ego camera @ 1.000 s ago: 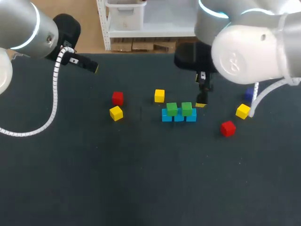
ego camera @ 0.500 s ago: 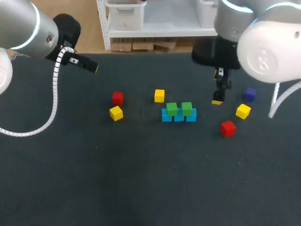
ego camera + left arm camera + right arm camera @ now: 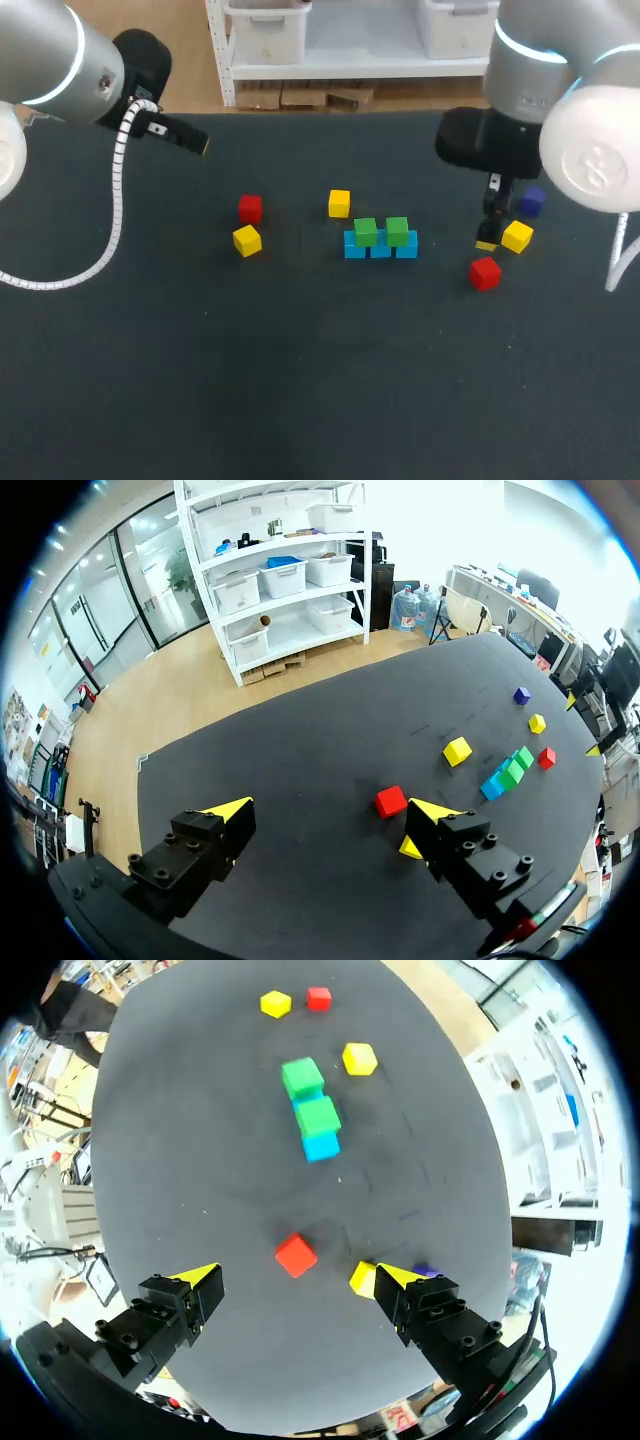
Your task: Place the blue cubes, place green cubes on the blue cubes, place the yellow cubes on the green cubes, then place the red cubes on the yellow cubes, and place purple cube on the red cubes.
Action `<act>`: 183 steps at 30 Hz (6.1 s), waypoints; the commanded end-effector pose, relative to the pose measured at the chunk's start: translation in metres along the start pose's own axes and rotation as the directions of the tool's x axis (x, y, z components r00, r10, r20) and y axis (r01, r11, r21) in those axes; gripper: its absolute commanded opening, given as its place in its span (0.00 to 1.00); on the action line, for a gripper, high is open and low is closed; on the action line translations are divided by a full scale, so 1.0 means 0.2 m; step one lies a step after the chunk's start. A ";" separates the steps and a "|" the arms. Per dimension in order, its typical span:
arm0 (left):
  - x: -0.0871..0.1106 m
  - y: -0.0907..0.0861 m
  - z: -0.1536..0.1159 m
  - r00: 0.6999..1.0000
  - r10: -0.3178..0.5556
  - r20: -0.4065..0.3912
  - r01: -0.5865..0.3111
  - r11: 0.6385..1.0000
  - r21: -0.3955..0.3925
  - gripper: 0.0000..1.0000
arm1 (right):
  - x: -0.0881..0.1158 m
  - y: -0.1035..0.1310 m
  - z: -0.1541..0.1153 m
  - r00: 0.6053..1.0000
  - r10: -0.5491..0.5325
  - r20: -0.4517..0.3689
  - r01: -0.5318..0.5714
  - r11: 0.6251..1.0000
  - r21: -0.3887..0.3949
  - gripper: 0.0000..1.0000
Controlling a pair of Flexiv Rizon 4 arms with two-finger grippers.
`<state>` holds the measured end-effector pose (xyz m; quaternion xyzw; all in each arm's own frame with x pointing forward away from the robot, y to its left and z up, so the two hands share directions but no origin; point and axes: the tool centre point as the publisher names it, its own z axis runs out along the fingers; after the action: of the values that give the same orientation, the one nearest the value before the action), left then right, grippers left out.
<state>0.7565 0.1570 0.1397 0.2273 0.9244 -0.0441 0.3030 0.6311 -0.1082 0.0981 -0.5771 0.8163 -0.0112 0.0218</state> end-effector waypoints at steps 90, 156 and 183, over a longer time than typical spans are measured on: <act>0.00 0.00 0.00 1.000 0.000 0.000 0.000 1.000 0.000 1.00 | -1.06 -0.30 0.33 0.934 -0.342 0.101 0.354 0.925 -0.140 1.00; 0.00 0.00 0.00 1.000 0.000 0.000 0.000 1.000 0.000 1.00 | 0.06 -0.29 -0.17 0.982 -0.052 0.180 -0.021 0.924 0.382 1.00; 0.00 0.00 0.00 1.000 0.000 0.000 0.000 1.000 0.000 1.00 | -0.02 -0.31 -0.18 0.966 -0.064 0.250 -0.005 0.964 0.267 1.00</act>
<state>0.7565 0.1570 0.1397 0.2273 0.9244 -0.0441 0.3030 0.6950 -0.1175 0.1358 -0.6017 0.7895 -0.0035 0.1211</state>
